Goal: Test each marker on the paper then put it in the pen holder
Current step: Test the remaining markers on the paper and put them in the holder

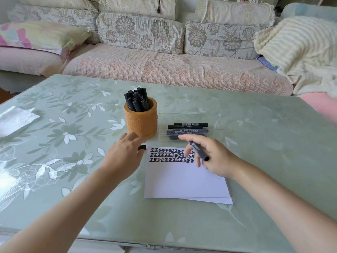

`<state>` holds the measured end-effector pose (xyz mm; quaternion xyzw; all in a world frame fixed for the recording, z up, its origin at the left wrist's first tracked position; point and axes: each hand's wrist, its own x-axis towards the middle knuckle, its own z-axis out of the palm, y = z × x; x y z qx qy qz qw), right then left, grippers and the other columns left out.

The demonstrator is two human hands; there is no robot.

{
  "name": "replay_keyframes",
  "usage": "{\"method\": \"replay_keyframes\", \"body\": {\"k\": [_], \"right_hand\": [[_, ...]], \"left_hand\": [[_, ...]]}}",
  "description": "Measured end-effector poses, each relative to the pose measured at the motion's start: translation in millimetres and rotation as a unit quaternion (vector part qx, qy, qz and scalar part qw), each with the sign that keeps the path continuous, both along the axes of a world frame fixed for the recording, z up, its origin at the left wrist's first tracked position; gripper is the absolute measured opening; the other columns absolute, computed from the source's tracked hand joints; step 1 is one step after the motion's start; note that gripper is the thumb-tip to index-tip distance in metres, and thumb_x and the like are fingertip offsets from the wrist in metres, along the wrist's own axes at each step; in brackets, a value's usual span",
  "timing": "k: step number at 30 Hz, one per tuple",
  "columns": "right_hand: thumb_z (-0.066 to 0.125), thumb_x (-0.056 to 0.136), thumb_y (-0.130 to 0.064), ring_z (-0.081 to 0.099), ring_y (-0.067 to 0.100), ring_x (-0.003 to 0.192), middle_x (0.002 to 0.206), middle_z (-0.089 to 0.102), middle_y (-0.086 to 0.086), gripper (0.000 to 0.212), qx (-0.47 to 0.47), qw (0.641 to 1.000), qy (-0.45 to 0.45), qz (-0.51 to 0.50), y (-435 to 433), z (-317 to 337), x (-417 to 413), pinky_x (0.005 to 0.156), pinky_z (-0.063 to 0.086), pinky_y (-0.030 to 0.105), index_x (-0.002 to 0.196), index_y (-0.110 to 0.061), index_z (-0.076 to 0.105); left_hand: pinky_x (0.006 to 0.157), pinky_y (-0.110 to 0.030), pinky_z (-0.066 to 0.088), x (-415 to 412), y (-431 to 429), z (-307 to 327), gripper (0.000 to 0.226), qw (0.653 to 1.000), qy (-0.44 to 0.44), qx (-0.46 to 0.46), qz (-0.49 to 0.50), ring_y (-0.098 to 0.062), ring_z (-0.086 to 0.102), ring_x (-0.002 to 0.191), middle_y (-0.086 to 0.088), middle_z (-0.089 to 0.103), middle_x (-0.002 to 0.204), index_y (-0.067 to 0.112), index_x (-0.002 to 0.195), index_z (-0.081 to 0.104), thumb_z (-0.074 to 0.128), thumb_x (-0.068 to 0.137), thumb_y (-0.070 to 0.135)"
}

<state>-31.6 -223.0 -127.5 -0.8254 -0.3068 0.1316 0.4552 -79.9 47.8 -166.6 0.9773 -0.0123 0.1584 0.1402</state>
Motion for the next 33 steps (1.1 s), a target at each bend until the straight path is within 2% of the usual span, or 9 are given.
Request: {"method": "replay_keyframes", "body": {"k": [3, 5, 8, 10, 12, 16, 19, 26, 33], "right_hand": [[0.029, 0.100, 0.007, 0.058, 0.014, 0.075, 0.105, 0.060, 0.001, 0.058, 0.004, 0.999, 0.041, -0.001, 10.6, 3.1, 1.2, 0.069, 0.054, 0.037, 0.129, -0.036, 0.056], [0.028, 0.100, 0.006, 0.061, 0.018, 0.073, 0.096, 0.056, 0.001, 0.054, 0.014, 0.998, 0.057, 0.008, 15.6, 4.8, 0.7, 0.075, 0.055, 0.040, 0.112, -0.029, 0.067], [0.033, 0.098, 0.001, 0.056, 0.015, 0.065, 0.080, 0.054, -0.009, 0.038, -0.020, 1.000, 0.015, 0.004, 18.8, 6.4, 0.1, 0.065, 0.054, 0.040, 0.087, -0.027, 0.057], [0.044, 0.097, -0.006, 0.048, 0.015, 0.063, 0.079, 0.053, -0.015, 0.027, -0.034, 0.999, -0.017, -0.011, 19.6, 5.2, 2.1, 0.061, 0.049, 0.037, 0.089, -0.031, 0.048], [0.057, 0.094, -0.015, 0.046, 0.012, 0.068, 0.092, 0.054, -0.016, 0.029, -0.049, 0.997, -0.048, -0.035, 19.5, 1.9, 5.5, 0.071, 0.048, 0.037, 0.097, -0.041, 0.045], [0.067, 0.089, -0.021, 0.052, -0.014, 0.088, 0.096, 0.060, -0.027, 0.026, -0.068, 0.989, -0.101, -0.084, 19.8, 1.2, 5.4, 0.079, 0.040, 0.015, 0.106, -0.039, 0.061], [0.067, 0.090, -0.021, 0.052, -0.018, 0.096, 0.098, 0.061, -0.031, 0.022, -0.073, 0.986, -0.116, -0.096, 20.6, 1.6, 4.0, 0.080, 0.036, 0.006, 0.105, -0.036, 0.066], [0.066, 0.091, -0.021, 0.057, -0.005, 0.104, 0.107, 0.065, -0.023, 0.020, -0.078, 0.983, -0.131, -0.099, 22.4, 3.8, 2.6, 0.091, 0.043, 0.019, 0.107, -0.034, 0.066], [0.066, 0.090, -0.021, 0.058, -0.002, 0.104, 0.106, 0.066, -0.025, 0.020, -0.090, 0.982, -0.147, -0.078, 24.9, 4.0, -0.1, 0.091, 0.045, 0.024, 0.105, -0.034, 0.066]], "left_hand": [[0.078, -0.041, 0.050, 1.8, 4.6, -4.4, 0.031, 1.000, 0.024, 0.002, 0.010, -0.025, 0.050, 0.106, 0.001, 0.059, 0.114, 0.024, 0.122, 0.061, 0.058, 0.091, 0.023], [0.079, -0.041, 0.048, 3.7, 8.2, -6.2, 0.023, 0.999, 0.033, -0.005, 0.016, -0.024, 0.049, 0.104, 0.001, 0.059, 0.113, 0.022, 0.113, 0.066, 0.059, 0.091, 0.024], [0.074, -0.038, 0.046, 4.6, 9.2, -1.8, 0.014, 0.999, 0.010, -0.038, 0.012, -0.022, 0.049, 0.099, 0.002, 0.059, 0.105, 0.023, 0.103, 0.068, 0.063, 0.090, 0.023], [0.066, -0.033, 0.043, 3.0, 6.3, 6.0, 0.013, 0.997, -0.030, -0.073, 0.007, -0.020, 0.053, 0.093, 0.005, 0.059, 0.096, 0.024, 0.102, 0.068, 0.064, 0.090, 0.022], [0.063, -0.029, 0.040, 0.7, 2.5, 14.2, 0.015, 0.994, -0.065, -0.091, -0.001, -0.017, 0.056, 0.086, 0.009, 0.059, 0.089, 0.026, 0.103, 0.067, 0.065, 0.089, 0.021], [0.063, -0.017, 0.041, -3.6, -3.7, 22.3, 0.018, 0.988, -0.090, -0.107, -0.058, -0.004, 0.054, 0.076, 0.014, 0.058, 0.087, 0.026, 0.102, 0.067, 0.069, 0.087, 0.018], [0.064, -0.009, 0.035, -5.9, -7.1, 25.6, 0.018, 0.986, -0.100, -0.110, -0.074, 0.006, 0.050, 0.076, 0.027, 0.049, 0.082, 0.024, 0.102, 0.069, 0.071, 0.085, 0.016], [0.065, -0.007, 0.035, -6.0, -7.5, 26.9, 0.018, 0.984, -0.094, -0.111, -0.099, 0.013, 0.048, 0.083, 0.029, 0.048, 0.083, 0.027, 0.103, 0.068, 0.070, 0.086, 0.020], [0.067, -0.020, 0.045, -7.0, -13.5, 25.7, 0.015, 0.982, -0.084, -0.101, -0.138, -0.004, 0.052, 0.081, 0.013, 0.058, 0.086, 0.028, 0.104, 0.067, 0.064, 0.090, 0.024]]}}
